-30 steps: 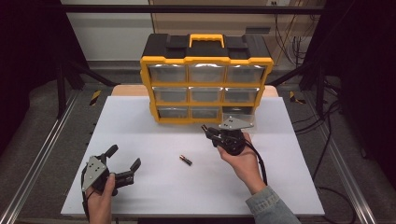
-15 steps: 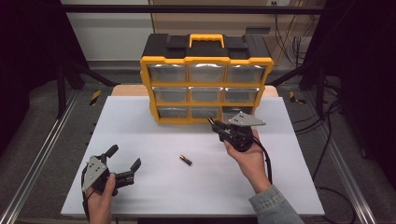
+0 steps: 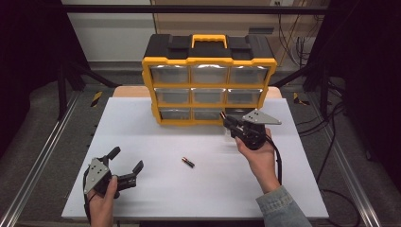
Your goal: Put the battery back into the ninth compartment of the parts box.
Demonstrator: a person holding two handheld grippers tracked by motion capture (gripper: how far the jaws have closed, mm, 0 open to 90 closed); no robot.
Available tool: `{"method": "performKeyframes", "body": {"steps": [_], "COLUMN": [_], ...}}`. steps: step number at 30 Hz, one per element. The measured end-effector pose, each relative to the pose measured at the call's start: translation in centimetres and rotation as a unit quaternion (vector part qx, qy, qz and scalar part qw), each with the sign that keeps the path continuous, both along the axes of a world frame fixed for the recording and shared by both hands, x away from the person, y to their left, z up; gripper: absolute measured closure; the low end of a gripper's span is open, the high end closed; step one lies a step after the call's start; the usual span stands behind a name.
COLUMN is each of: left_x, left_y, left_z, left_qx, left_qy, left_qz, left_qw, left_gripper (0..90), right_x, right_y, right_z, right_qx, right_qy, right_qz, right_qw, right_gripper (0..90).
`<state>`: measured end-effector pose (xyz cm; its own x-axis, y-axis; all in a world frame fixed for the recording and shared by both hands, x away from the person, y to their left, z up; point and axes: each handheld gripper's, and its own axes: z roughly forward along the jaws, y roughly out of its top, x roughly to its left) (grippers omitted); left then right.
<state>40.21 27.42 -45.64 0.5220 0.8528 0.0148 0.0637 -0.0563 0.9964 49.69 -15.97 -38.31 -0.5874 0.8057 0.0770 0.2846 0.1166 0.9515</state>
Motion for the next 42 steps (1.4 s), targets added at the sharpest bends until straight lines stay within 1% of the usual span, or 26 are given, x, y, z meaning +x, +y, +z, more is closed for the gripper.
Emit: {"method": "performKeyframes", "body": {"steps": [6,11,21,23,26,31,37,42], "left_x": [0.0,0.0,0.0,0.0,0.0,-0.1,-0.1,-0.2], "left_y": [0.0,-0.1,0.0,-0.1,0.0,0.0,0.0,0.1], "left_z": [0.1,0.0,0.0,0.0,0.0,0.1,0.1,0.3], "left_qx": [0.000,0.001,0.001,0.001,0.000,0.000,-0.002,-0.004], "left_qy": [-0.002,-0.001,-0.001,-0.001,-0.001,-0.002,-0.003,-0.006], "left_qz": [0.000,-0.002,-0.001,-0.003,-0.002,-0.002,-0.002,-0.002], "left_qw": [1.0000,1.0000,1.0000,1.0000,1.0000,1.0000,1.0000,1.0000], "left_gripper": [1.9,1.9,1.9,1.9,1.9,1.9,2.0,2.0], "right_x": [0.1,0.3,0.8,1.0,1.2,1.5,1.7,1.9], "right_y": [-0.8,-2.0,-4.4,-4.7,-4.9,-5.3,-5.5,-5.5], "right_z": [0.4,0.8,0.8,0.7,0.4,-0.2,-0.6,-1.5], "right_qx": [0.007,0.015,0.024,0.023,0.012,0.002,-0.007,-0.020], "right_qy": [-0.005,-0.010,-0.008,-0.008,-0.005,0.003,0.007,0.018], "right_qz": [-0.012,-0.024,-0.054,-0.057,-0.063,-0.072,-0.075,-0.080], "right_qw": [0.9999,0.9995,0.9982,0.9981,0.9979,0.9974,0.9971,0.9964], "right_gripper": [76.6,76.6,76.7,76.7,76.6,76.6,76.6,76.5]}}
